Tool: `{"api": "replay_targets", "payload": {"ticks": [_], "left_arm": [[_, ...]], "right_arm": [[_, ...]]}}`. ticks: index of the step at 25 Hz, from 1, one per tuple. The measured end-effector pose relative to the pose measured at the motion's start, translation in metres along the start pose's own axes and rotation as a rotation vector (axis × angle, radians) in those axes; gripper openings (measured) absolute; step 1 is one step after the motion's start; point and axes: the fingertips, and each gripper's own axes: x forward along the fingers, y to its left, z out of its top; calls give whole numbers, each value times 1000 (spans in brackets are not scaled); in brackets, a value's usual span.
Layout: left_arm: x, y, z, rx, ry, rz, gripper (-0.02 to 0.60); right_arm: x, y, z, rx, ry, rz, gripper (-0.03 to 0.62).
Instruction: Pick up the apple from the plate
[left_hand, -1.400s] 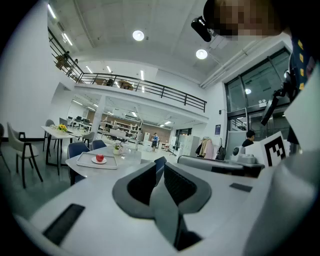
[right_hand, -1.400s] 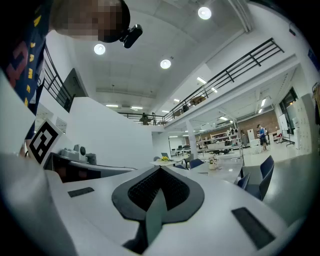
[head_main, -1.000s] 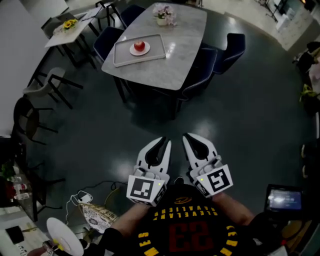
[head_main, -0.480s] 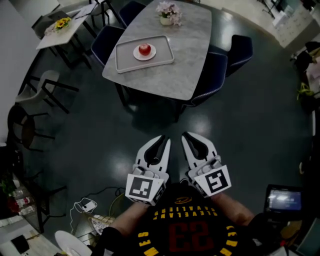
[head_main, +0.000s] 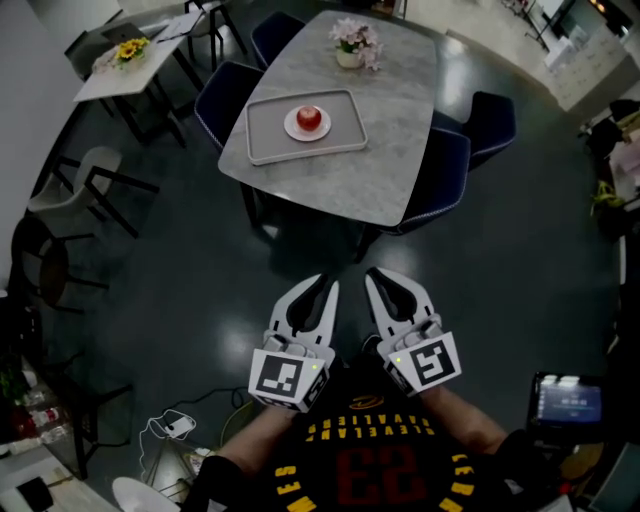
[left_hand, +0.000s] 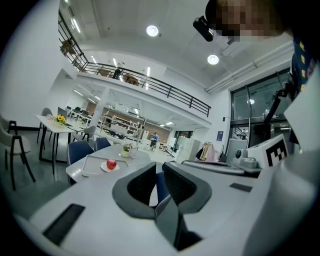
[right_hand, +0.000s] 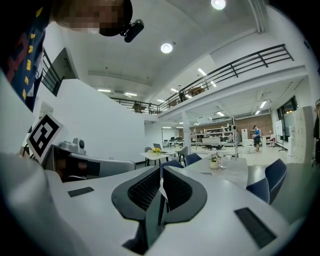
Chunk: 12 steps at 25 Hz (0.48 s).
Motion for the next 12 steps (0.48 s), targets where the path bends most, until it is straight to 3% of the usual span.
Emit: {"api": "replay_targets", "payload": {"ticks": [4,12], "left_arm": [[9,10,4,-33,-13,2,52],[43,32,21,13,-23,67,52]], "right_arm": [[13,-6,1,5,10,13,6],[62,-31,12,38,-33,98,6]]}}
